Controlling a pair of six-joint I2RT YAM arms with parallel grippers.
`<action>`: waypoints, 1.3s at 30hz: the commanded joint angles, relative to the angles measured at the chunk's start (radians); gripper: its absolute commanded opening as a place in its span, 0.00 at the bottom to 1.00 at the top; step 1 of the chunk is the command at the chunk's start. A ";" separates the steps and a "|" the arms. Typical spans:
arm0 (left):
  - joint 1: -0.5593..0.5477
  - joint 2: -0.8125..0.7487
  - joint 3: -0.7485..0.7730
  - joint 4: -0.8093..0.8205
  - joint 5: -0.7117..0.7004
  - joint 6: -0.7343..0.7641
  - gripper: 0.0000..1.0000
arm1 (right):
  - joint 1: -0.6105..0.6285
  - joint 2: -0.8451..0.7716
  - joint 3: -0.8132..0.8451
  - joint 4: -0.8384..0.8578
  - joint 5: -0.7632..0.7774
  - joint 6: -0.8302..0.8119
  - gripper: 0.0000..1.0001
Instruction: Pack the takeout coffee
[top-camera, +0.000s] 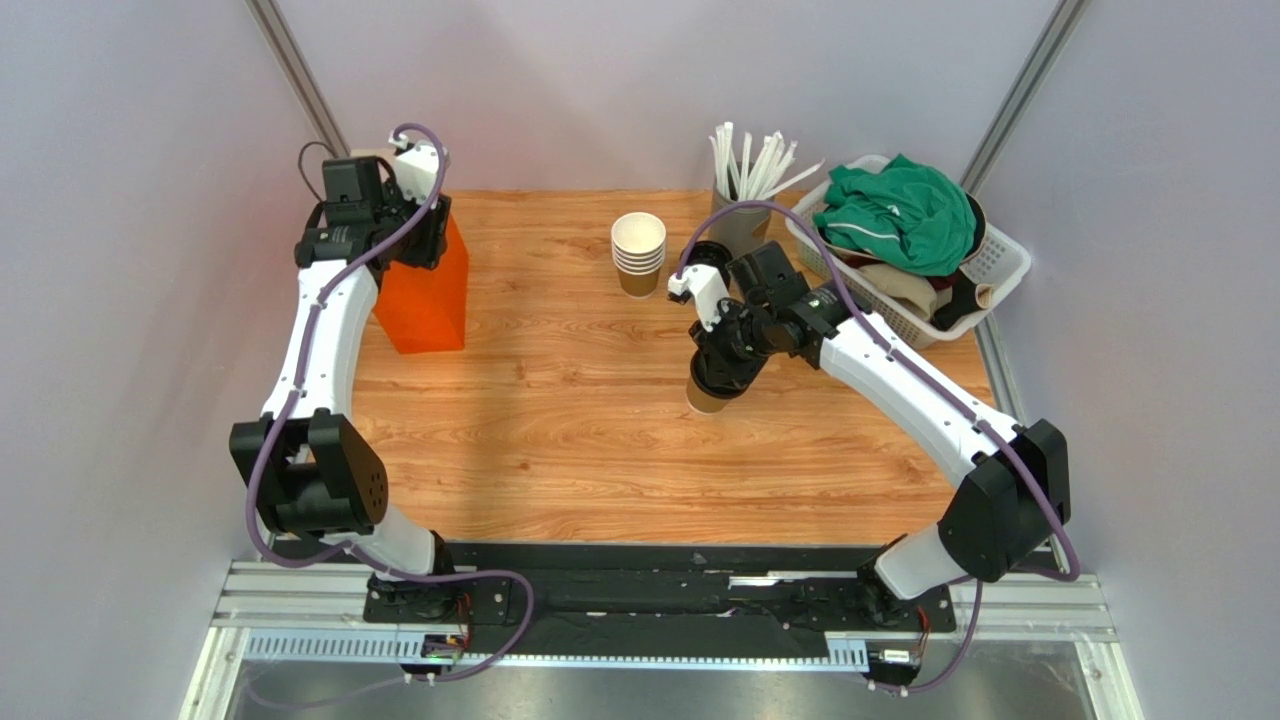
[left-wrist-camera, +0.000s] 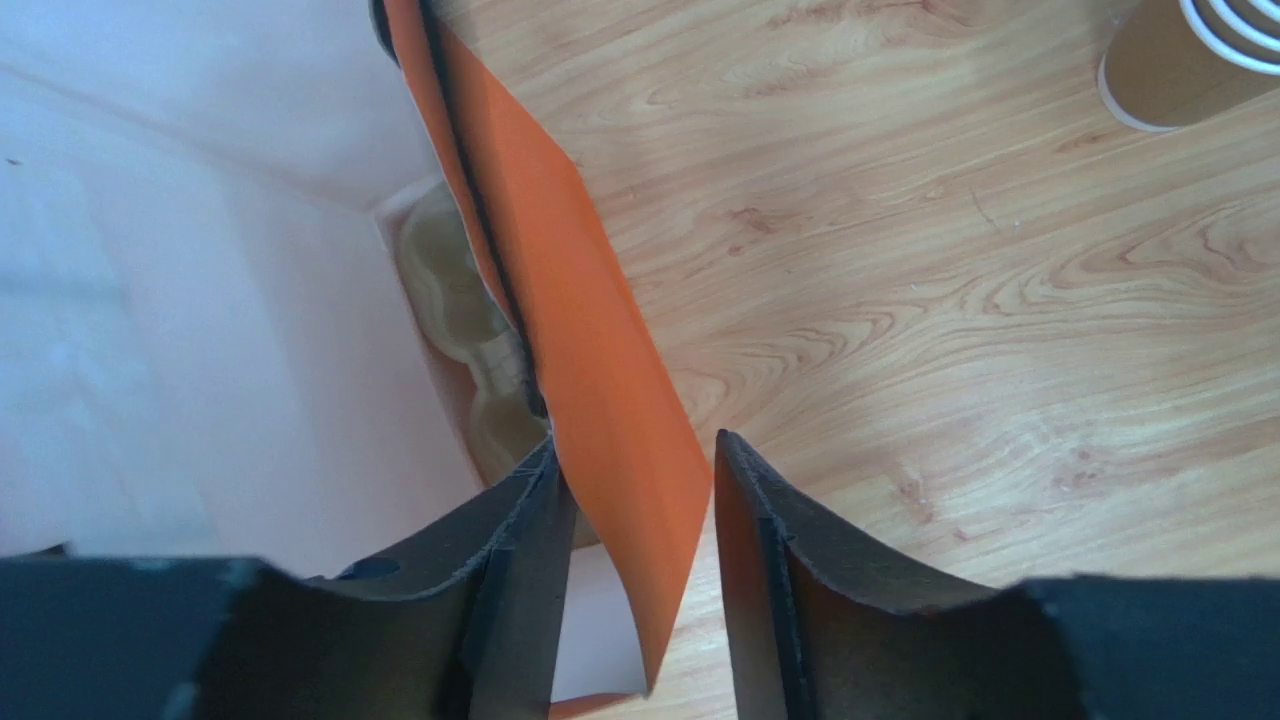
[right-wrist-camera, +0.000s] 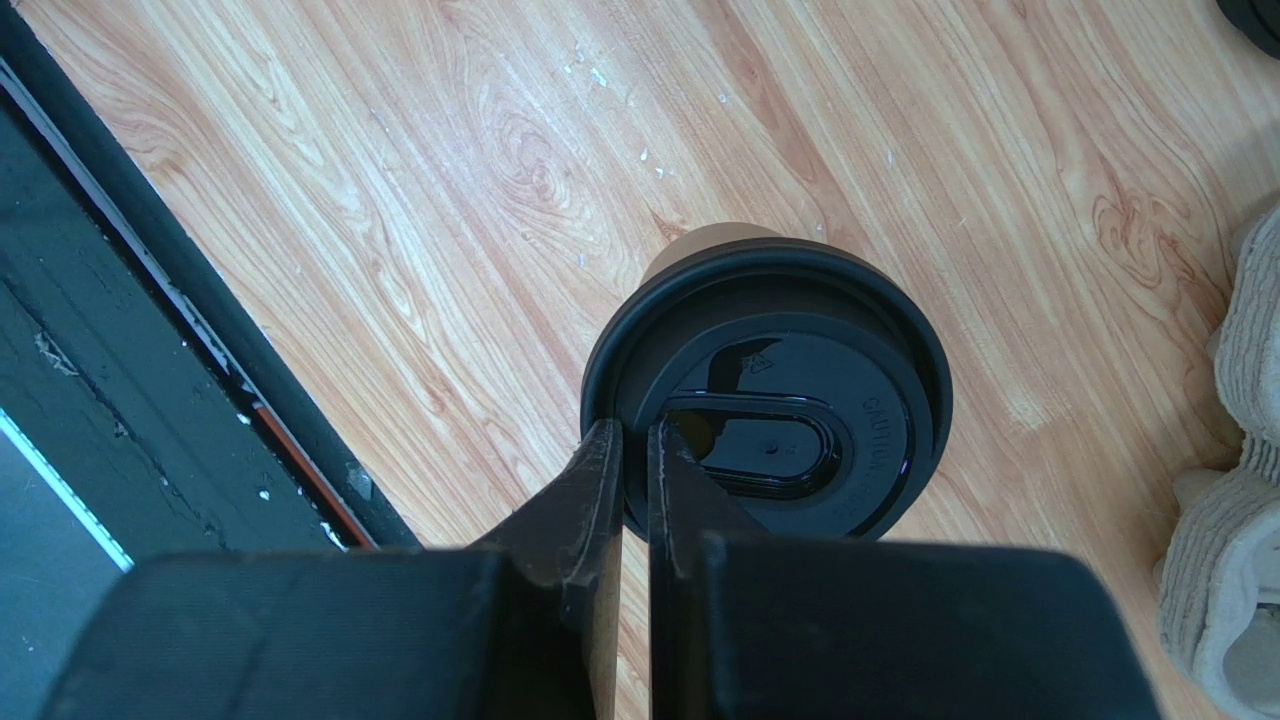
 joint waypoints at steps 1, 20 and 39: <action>0.007 -0.016 -0.018 0.028 0.029 -0.002 0.37 | -0.009 -0.032 -0.004 0.031 -0.022 -0.018 0.00; -0.050 -0.215 -0.097 -0.153 0.350 0.063 0.22 | -0.064 -0.064 0.045 0.037 -0.005 0.009 0.00; -0.439 -0.426 -0.260 -0.259 0.374 0.094 0.27 | -0.162 0.026 0.571 -0.122 0.056 -0.037 0.00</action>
